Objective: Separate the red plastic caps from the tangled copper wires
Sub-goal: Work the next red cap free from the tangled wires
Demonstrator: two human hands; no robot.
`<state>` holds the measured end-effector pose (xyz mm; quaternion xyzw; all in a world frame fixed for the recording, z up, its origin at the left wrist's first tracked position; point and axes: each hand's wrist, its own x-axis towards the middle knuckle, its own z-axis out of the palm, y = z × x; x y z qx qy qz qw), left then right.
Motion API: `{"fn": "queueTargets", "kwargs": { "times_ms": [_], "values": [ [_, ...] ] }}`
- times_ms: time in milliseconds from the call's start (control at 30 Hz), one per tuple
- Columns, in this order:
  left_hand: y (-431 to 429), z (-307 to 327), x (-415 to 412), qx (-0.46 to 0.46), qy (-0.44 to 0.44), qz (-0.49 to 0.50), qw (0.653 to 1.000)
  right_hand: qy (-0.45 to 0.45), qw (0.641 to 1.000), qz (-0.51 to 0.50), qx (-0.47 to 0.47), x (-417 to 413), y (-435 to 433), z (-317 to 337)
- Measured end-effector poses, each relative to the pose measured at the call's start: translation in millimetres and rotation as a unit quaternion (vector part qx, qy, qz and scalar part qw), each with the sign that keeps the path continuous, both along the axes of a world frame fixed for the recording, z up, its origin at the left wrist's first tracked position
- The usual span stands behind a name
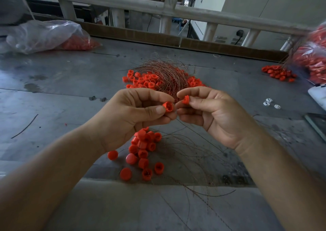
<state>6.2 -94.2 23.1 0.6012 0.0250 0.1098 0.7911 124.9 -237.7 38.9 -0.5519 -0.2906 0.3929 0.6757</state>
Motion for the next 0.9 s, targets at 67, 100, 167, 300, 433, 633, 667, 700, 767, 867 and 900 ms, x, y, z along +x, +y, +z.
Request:
{"fn": "queueTargets", "kwargs": {
  "times_ms": [67,100,167,300,433,633,667,700,767,867,900],
  "values": [
    [0.1,0.2,0.0,-0.003,0.002,0.003,1.000,-0.002,1.000,0.004,-0.001,-0.6,0.3,0.2],
    [0.0,0.3,0.2,-0.003,0.003,0.005,1.000,-0.012,1.000,0.002,-0.005,-0.9,0.1,0.6],
    [-0.2,0.3,0.3,-0.003,0.004,0.007,1.000,-0.031,0.999,-0.004,-0.010,-0.9,-0.9,0.8],
    [0.0,0.9,0.5,-0.002,0.005,0.007,1.000,-0.029,1.000,-0.004,-0.003,-1.2,-1.2,0.8],
    [-0.2,1.5,-0.1,-0.002,0.004,0.007,1.000,-0.024,1.000,0.000,-0.013,-2.1,-0.3,-0.1],
    [-1.0,1.8,0.5,-0.001,0.009,0.013,1.000,-0.012,1.000,-0.009,-0.012,-1.5,0.0,0.4],
    [-0.9,1.8,0.8,0.000,0.010,0.012,1.000,-0.009,1.000,-0.009,-0.007,-1.4,-0.1,0.3],
    [-0.8,1.6,1.0,0.000,0.010,0.012,1.000,-0.006,1.000,-0.009,-0.002,-1.6,-0.3,0.3],
    [-0.5,1.4,1.2,0.001,0.011,0.013,1.000,-0.003,1.000,-0.005,0.005,-2.5,-0.9,0.9],
    [-1.2,1.0,1.7,0.012,0.012,0.020,1.000,-0.026,1.000,-0.008,0.004,-3.5,-1.0,0.2],
    [-1.4,0.9,1.9,0.019,0.012,0.028,0.999,-0.046,0.999,-0.013,0.001,-4.2,-0.5,-0.5]
  ]
}}
